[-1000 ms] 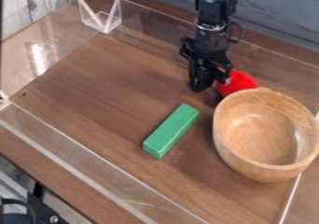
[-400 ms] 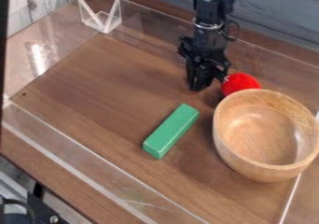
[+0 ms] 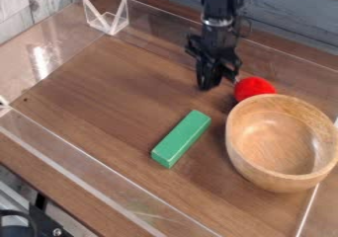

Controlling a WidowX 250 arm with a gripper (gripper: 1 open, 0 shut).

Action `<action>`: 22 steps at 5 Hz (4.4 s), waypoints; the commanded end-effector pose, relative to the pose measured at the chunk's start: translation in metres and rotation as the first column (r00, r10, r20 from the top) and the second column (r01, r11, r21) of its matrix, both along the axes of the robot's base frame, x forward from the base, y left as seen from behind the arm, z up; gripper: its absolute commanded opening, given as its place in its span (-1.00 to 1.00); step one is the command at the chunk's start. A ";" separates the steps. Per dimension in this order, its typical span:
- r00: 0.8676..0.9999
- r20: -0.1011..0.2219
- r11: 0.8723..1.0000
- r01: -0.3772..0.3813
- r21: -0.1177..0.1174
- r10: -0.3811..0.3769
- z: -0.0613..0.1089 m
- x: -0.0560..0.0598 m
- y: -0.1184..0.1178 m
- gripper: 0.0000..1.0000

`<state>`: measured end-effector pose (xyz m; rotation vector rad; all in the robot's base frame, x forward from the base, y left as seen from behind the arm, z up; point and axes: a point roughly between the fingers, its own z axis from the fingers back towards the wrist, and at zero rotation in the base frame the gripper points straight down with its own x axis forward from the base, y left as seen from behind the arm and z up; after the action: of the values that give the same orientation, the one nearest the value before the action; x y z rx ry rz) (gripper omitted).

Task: Move the red object to the left side of the table

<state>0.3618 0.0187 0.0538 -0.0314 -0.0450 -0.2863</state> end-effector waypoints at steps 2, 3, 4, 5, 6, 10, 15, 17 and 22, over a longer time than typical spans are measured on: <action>0.991 0.132 1.000 0.002 0.009 -0.003 0.053 0.000 0.002 -1.00; 0.989 0.135 0.998 0.064 -0.004 -0.063 0.048 0.003 -0.014 1.00; 0.984 0.137 0.993 0.120 -0.016 -0.117 0.041 0.005 -0.029 1.00; 0.975 0.141 0.984 0.176 -0.026 -0.170 0.035 0.007 -0.046 1.00; 0.970 0.138 0.978 0.205 -0.036 -0.198 0.023 0.011 -0.057 1.00; 0.973 0.104 0.975 0.214 -0.064 -0.207 -0.012 0.011 -0.063 -1.00; 0.977 0.197 0.997 0.077 0.012 -0.078 0.069 -0.007 -0.012 -1.00; 0.978 0.210 1.000 -0.014 0.024 0.009 0.083 -0.018 0.026 -1.00; 0.943 0.241 0.969 -0.244 0.025 0.231 0.103 -0.042 0.096 -1.00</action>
<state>0.3189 0.1128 0.1303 0.0268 -0.2000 -0.0460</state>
